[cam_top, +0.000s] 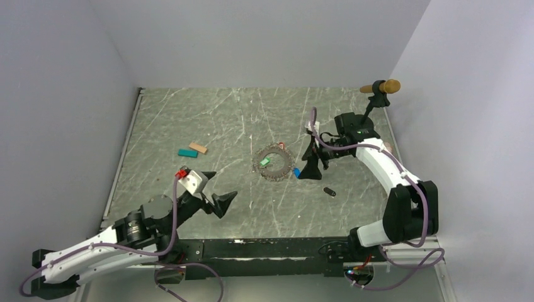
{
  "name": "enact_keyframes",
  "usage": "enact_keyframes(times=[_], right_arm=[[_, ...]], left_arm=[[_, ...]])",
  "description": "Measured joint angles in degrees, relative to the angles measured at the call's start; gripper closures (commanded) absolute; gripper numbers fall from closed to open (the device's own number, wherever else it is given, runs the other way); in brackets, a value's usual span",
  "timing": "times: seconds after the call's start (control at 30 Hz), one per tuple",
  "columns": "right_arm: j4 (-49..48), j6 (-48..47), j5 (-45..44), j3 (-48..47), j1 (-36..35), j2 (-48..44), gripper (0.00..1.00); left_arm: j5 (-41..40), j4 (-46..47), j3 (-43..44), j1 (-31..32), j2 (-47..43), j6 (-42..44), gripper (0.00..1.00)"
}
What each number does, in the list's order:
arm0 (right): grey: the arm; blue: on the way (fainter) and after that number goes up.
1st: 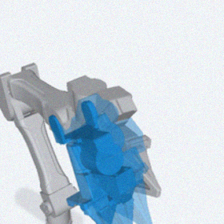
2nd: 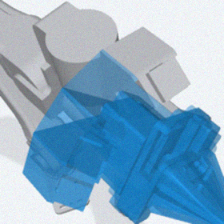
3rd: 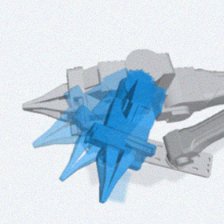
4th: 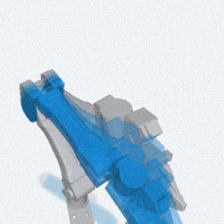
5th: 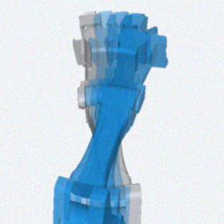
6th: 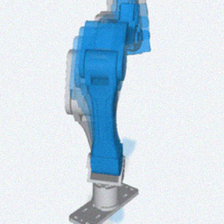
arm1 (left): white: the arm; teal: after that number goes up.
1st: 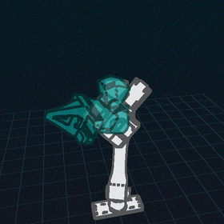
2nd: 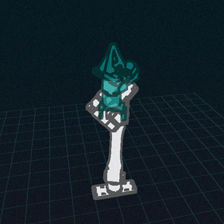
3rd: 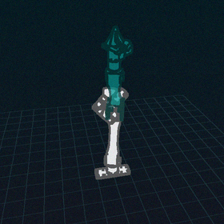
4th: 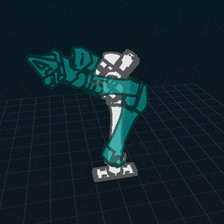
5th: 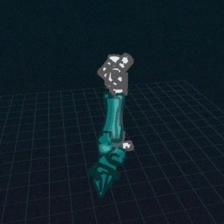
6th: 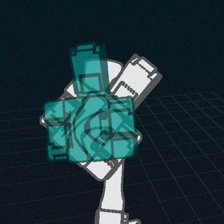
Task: Put the keys on the keyring
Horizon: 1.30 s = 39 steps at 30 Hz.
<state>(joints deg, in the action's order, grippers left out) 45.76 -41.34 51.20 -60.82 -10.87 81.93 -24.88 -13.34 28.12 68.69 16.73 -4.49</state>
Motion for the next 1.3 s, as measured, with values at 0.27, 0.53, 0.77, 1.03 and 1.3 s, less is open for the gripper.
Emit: enact_keyframes(times=[0.27, 0.53, 0.77, 1.03, 1.3], right_arm=[[-0.31, 0.04, 12.70, -5.40, -2.54, 11.58, 0.00], [-16.17, 18.25, -5.66, -4.22, -12.76, 12.15, 0.00], [-20.59, 29.49, -16.37, -8.98, -10.16, 15.26, 0.10], [-20.02, 31.12, -22.12, -13.60, -7.17, 18.82, 0.58], [-17.05, 35.52, -20.11, -19.56, -6.21, 29.81, 0.59]], left_arm=[[13.49, -2.47, 1.46, -19.06, 10.16, -14.62, 0.01], [39.12, -5.95, 8.28, -45.48, 25.97, -15.02, 0.00], [47.15, -8.24, 15.63, -52.06, 32.65, -6.97, 0.01], [44.04, -10.51, 15.28, -52.13, 34.99, 0.90, 0.01], [43.74, -10.60, 15.26, -52.11, 33.73, 2.43, 0.01]])
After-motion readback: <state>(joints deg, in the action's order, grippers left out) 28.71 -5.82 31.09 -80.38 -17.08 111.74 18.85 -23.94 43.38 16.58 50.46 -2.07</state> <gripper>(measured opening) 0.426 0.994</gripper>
